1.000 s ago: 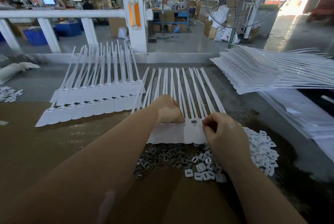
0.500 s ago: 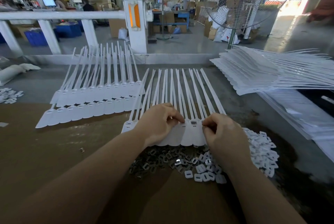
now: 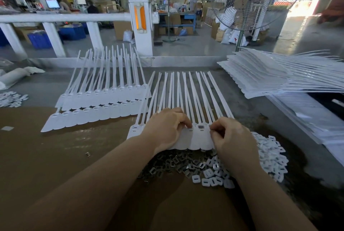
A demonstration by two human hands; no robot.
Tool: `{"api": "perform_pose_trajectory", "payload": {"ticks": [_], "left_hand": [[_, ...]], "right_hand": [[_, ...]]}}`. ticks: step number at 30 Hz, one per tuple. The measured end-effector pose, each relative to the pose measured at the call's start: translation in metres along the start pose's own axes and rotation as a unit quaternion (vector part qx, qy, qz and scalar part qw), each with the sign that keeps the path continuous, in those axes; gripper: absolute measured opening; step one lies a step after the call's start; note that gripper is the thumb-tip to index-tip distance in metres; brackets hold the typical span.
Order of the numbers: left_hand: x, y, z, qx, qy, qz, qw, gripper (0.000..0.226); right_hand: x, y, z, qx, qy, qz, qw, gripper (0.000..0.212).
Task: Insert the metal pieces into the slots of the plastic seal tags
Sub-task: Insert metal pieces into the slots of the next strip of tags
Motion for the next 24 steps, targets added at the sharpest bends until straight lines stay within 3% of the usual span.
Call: {"api": "perform_pose_trajectory", "payload": {"ticks": [6, 12, 18, 24], "left_hand": [[-0.002, -0.004, -0.004, -0.060, -0.021, -0.026, 0.998, 0.025], [-0.015, 0.013, -0.007, -0.048, 0.013, -0.002, 0.999, 0.014], [-0.032, 0.045, -0.003, -0.087, -0.179, 0.093, 0.976, 0.013], [-0.035, 0.048, 0.006, -0.019, -0.202, 0.118, 0.972, 0.020]], "right_hand": [[0.003, 0.002, -0.005, 0.001, 0.020, 0.017, 1.000, 0.007], [0.005, 0.003, -0.008, 0.046, 0.040, 0.051, 0.997, 0.008], [0.004, 0.001, -0.008, 0.083, 0.028, 0.055, 0.995, 0.010], [0.004, 0.001, -0.008, 0.072, 0.030, 0.050, 0.996, 0.009]]}}
Point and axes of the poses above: each hand's wrist, its own x-axis towards the middle knuckle, its own z-axis out of the palm, y = z × x, the point moved 2 cm from there along x, towards the middle knuckle, and after that the axes turned 5 degrees about -x, right-handed, at the moved point
